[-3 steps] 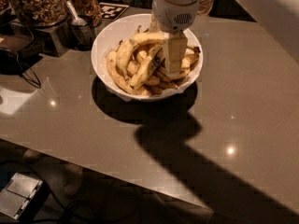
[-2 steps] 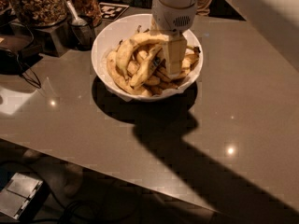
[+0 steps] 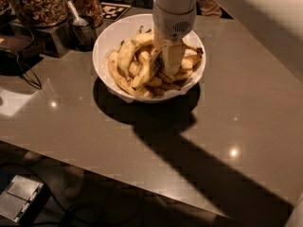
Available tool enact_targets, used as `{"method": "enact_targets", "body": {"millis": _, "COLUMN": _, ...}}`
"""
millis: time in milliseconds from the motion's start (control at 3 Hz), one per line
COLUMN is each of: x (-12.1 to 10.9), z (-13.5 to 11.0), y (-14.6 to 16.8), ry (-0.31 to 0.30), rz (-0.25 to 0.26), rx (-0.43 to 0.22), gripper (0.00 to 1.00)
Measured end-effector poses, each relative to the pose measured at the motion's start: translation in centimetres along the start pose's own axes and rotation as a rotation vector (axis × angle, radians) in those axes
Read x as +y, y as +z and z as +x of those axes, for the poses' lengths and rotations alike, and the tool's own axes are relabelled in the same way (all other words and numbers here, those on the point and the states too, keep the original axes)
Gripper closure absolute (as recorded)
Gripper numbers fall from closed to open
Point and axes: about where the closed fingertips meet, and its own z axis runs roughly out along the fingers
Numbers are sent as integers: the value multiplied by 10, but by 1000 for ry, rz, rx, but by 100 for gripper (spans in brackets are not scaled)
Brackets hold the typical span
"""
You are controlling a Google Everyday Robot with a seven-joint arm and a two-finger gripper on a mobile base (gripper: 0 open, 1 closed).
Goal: Pick banana from white bowl
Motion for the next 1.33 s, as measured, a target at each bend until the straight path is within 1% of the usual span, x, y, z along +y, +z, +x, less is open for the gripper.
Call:
{"method": "enact_targets", "body": {"millis": 667, "x": 0, "z": 0, "y": 0, "ry": 0, "rz": 0, "rx": 0, "gripper": 89}}
{"method": "enact_targets", "body": {"millis": 1000, "x": 0, "z": 0, "y": 0, "ry": 0, "rz": 0, "rx": 0, "gripper": 100}}
{"method": "enact_targets", "body": {"millis": 1333, "x": -3, "z": 0, "y": -2, "ry": 16, "rz": 15, "rx": -13, "gripper": 100}}
